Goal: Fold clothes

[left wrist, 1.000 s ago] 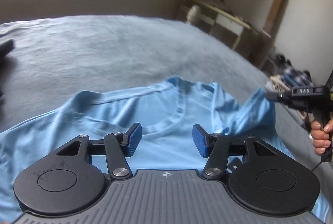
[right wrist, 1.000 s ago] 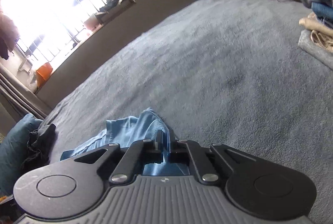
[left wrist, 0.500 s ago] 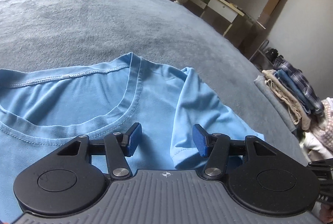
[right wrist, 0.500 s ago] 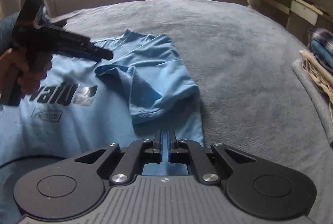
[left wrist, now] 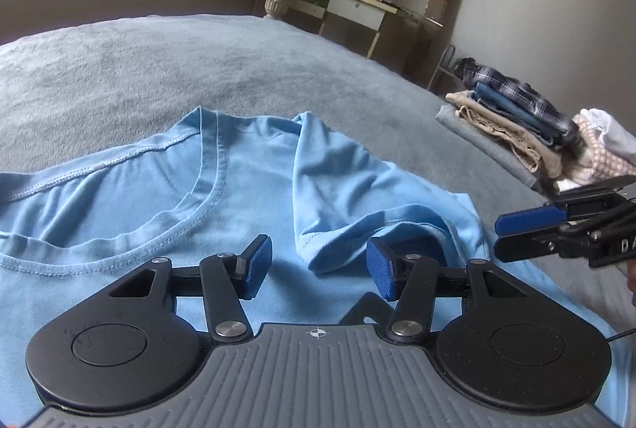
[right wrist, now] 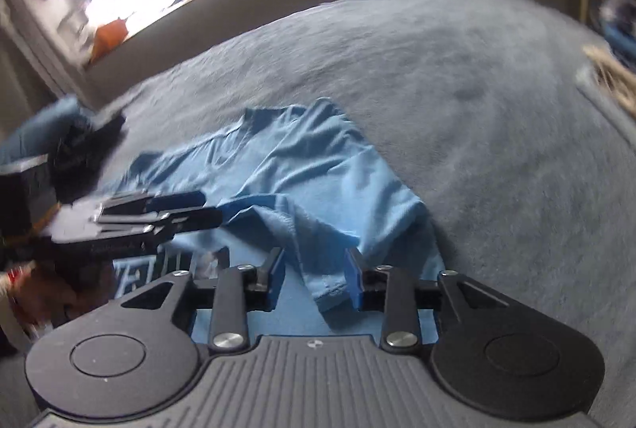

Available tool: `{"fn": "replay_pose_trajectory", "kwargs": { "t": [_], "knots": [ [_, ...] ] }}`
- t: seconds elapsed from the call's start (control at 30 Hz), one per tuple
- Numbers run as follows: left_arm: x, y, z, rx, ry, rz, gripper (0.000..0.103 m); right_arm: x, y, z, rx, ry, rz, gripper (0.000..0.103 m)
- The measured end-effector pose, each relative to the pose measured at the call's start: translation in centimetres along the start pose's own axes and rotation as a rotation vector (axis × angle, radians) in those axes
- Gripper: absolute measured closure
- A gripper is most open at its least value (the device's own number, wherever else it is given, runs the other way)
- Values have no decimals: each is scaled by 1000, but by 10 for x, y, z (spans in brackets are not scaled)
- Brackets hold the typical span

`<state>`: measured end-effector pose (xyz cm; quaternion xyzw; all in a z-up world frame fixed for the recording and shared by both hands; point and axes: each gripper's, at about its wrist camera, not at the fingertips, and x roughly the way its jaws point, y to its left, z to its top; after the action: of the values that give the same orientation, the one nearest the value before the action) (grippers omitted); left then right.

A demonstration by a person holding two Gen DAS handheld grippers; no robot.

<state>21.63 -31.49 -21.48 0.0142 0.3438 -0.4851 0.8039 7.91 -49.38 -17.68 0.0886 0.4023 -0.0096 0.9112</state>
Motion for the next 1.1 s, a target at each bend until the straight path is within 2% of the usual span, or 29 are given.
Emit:
{"fn": "replay_pose_trajectory", "kwargs": {
  "t": [0.03,0.07,0.1,0.23,0.27,0.3,0.33,0.37,0.43,0.57,0.7,0.73,0.83,0.9,0.93,0.97,1.03,1.1],
  "knots": [
    [1,3,0,-21,1,-5,50,3,14,1,-92,-6,-37,49],
    [1,8,0,-69,2,-18,50,7,27,3,-184,-12,-73,46],
    [1,16,0,-152,5,-44,50,11,36,3,-238,-8,-94,46],
    [7,56,-5,-545,19,-196,50,27,47,2,-316,25,-156,47],
    [10,57,-4,-562,30,-193,50,30,49,0,-343,30,-174,48],
    [12,57,-2,-564,42,-184,51,33,51,-2,-369,36,-192,49],
    [13,54,0,-540,44,-173,51,36,54,-6,-399,47,-207,54],
    [13,48,3,-500,43,-157,51,39,56,-10,-427,58,-219,68],
    [13,35,7,-415,42,-121,51,40,61,-21,-491,80,-216,89],
    [16,27,9,-354,46,-82,54,32,75,-46,-642,80,-237,89],
    [17,27,10,-355,43,-46,61,25,77,-49,-669,36,-269,87],
    [18,28,11,-361,46,-38,62,24,76,-47,-663,27,-277,84],
    [20,25,12,-343,62,-11,65,28,71,-42,-622,27,-276,64],
    [20,19,12,-297,62,4,70,33,68,-43,-611,42,-262,64],
    [20,17,14,-289,51,3,81,35,67,-45,-612,46,-260,65],
    [20,16,15,-282,37,0,93,35,65,-45,-605,43,-251,73],
    [19,14,18,-269,11,-6,102,34,59,-42,-569,34,-265,101],
    [19,12,21,-256,-16,-11,102,27,51,-36,-523,4,-266,101]
  ]
}}
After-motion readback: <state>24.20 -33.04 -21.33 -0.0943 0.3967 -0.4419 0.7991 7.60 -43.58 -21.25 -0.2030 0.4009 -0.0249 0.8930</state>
